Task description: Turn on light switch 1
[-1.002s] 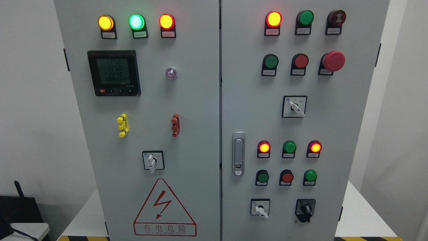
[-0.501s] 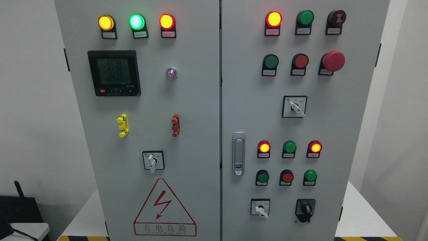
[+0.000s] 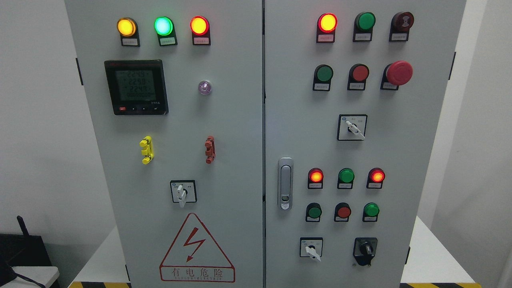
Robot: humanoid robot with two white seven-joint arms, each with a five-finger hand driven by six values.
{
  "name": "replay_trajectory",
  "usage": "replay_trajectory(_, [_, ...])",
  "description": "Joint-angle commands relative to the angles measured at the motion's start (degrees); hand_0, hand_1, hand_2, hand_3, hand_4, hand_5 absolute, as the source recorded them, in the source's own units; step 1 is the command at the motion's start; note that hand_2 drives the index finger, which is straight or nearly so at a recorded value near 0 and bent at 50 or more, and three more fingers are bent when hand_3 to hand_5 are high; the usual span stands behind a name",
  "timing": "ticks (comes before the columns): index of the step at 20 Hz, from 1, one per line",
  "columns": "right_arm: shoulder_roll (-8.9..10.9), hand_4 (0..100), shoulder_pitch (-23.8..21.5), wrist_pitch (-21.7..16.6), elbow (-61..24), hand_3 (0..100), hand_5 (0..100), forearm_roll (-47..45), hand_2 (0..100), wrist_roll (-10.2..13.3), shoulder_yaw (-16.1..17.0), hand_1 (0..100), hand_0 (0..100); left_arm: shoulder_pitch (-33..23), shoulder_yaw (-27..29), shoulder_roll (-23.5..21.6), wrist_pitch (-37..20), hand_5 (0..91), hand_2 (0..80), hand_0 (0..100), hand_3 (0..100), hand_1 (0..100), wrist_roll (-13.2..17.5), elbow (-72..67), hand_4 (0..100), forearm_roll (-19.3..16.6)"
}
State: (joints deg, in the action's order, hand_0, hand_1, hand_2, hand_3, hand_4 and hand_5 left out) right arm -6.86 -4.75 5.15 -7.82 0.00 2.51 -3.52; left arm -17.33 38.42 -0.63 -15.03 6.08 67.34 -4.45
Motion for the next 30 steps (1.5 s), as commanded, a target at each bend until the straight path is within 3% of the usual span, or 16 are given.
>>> replay_trajectory(1, [0.0, 0, 0.0, 0.04, 0.0, 0, 0, -0.97, 0, 0.04, 0.0, 39, 12, 1.68, 6.32, -2.44, -0.7, 32.8, 18.2, 49, 35, 0, 2.87, 22.38, 55, 0.4])
replay_trajectory(7, [0.0, 0, 0.0, 0.04, 0.0, 0, 0, -1.05, 0, 0.04, 0.0, 39, 12, 4.32, 2.81, -4.11, -2.62, 53.5, 30.2, 38, 57, 0, 5.08, 28.8, 70, 2.77])
replay_trajectory(10, [0.0, 0, 0.0, 0.04, 0.0, 0, 0, -0.97, 0, 0.04, 0.0, 39, 12, 6.69, 0.35, -4.03, -7.37, 58.2, 32.3, 31, 62, 0, 6.22, 31.09, 73, 3.92])
replay_trajectory(15, [0.0, 0, 0.0, 0.04, 0.0, 0, 0, -1.05, 0, 0.04, 0.0, 39, 12, 7.31, -6.59, -2.1, -8.35, 68.8, 39.7, 17, 69, 0, 6.05, 34.25, 78, 4.53])
replay_trajectory(22, [0.0, 0, 0.0, 0.04, 0.0, 0, 0, -0.97, 0, 0.04, 0.0, 39, 12, 8.36, -14.15, -1.65, -8.61, 69.4, 41.2, 11, 70, 0, 4.21, 38.56, 78, 4.62])
replay_trajectory(28, [0.0, 0, 0.0, 0.04, 0.0, 0, 0, -1.05, 0, 0.04, 0.0, 39, 12, 12.66, -19.07, -1.57, -8.0, 68.3, 40.8, 10, 69, 0, 3.85, 39.97, 77, 4.36])
replay_trajectory(30, [0.0, 0, 0.0, 0.04, 0.0, 0, 0, -1.05, 0, 0.04, 0.0, 39, 12, 14.07, -21.18, -1.48, -7.91, 67.7, 41.8, 5, 68, 0, 3.5, 39.97, 77, 3.92])
